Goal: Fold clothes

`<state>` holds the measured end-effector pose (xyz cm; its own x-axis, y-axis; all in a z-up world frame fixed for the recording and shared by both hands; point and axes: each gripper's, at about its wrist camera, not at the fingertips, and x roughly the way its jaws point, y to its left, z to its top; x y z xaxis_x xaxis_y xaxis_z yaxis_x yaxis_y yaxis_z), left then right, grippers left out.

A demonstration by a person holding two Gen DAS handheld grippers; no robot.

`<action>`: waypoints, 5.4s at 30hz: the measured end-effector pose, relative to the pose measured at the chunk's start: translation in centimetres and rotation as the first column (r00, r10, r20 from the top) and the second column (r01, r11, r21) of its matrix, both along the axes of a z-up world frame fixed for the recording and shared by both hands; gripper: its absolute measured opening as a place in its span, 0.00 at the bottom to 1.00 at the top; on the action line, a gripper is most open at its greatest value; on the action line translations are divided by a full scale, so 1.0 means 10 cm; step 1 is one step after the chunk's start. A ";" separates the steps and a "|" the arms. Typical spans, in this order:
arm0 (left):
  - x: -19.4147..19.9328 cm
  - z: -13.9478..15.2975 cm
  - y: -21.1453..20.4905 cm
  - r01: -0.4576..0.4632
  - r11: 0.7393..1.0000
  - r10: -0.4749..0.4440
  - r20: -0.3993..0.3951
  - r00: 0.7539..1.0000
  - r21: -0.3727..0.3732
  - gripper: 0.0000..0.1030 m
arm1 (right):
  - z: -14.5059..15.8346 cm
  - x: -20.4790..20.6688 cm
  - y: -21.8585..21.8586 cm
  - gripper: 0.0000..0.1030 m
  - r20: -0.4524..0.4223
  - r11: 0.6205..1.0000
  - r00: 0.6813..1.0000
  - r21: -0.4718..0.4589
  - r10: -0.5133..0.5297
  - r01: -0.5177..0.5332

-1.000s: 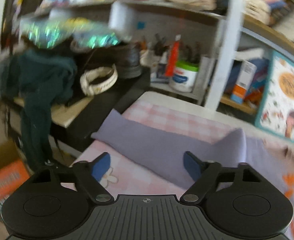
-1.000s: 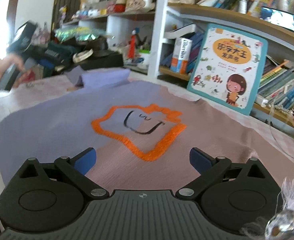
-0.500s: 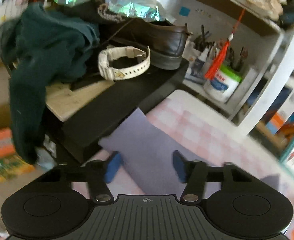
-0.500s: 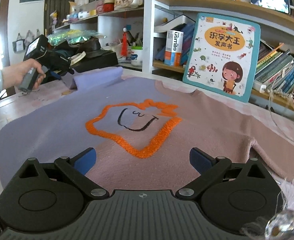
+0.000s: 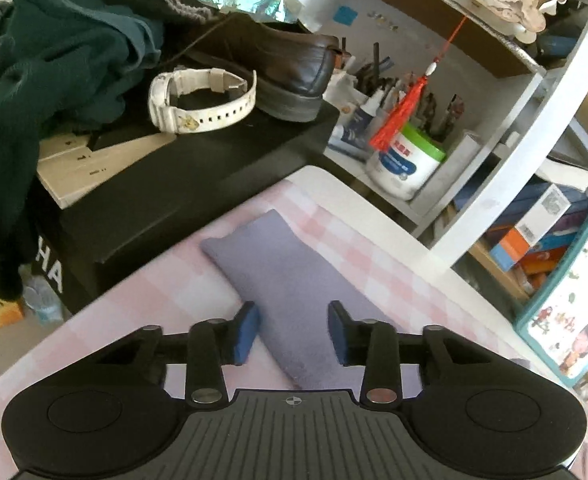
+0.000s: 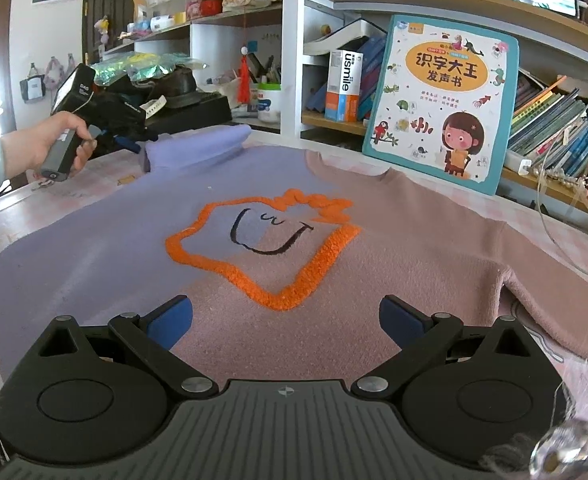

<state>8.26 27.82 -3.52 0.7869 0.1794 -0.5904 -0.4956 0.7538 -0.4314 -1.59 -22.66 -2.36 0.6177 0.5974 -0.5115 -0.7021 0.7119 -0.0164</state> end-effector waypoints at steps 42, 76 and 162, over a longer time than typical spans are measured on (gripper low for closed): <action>0.00 -0.01 0.47 -0.143 0.990 0.144 0.042 0.989 -0.014 0.37 | -0.02 0.06 0.03 0.97 -0.028 1.000 1.000 -0.030 -0.004 0.004; -0.56 1.21 -0.80 0.099 0.965 -0.182 0.343 0.922 0.244 0.03 | -0.06 0.14 -0.01 0.97 -0.062 0.999 0.998 -0.044 -0.028 0.025; 0.62 0.15 -4.05 0.675 0.422 -0.757 -0.174 0.630 0.605 0.03 | -0.07 0.08 -0.39 1.00 -0.193 0.975 0.964 0.093 -0.183 0.204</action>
<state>14.50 -12.72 -2.02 0.8438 -0.2256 -0.4869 0.3626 0.9085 0.2076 -0.81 -26.56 -3.03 0.6298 0.5349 -0.5633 -0.5347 0.8245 0.1851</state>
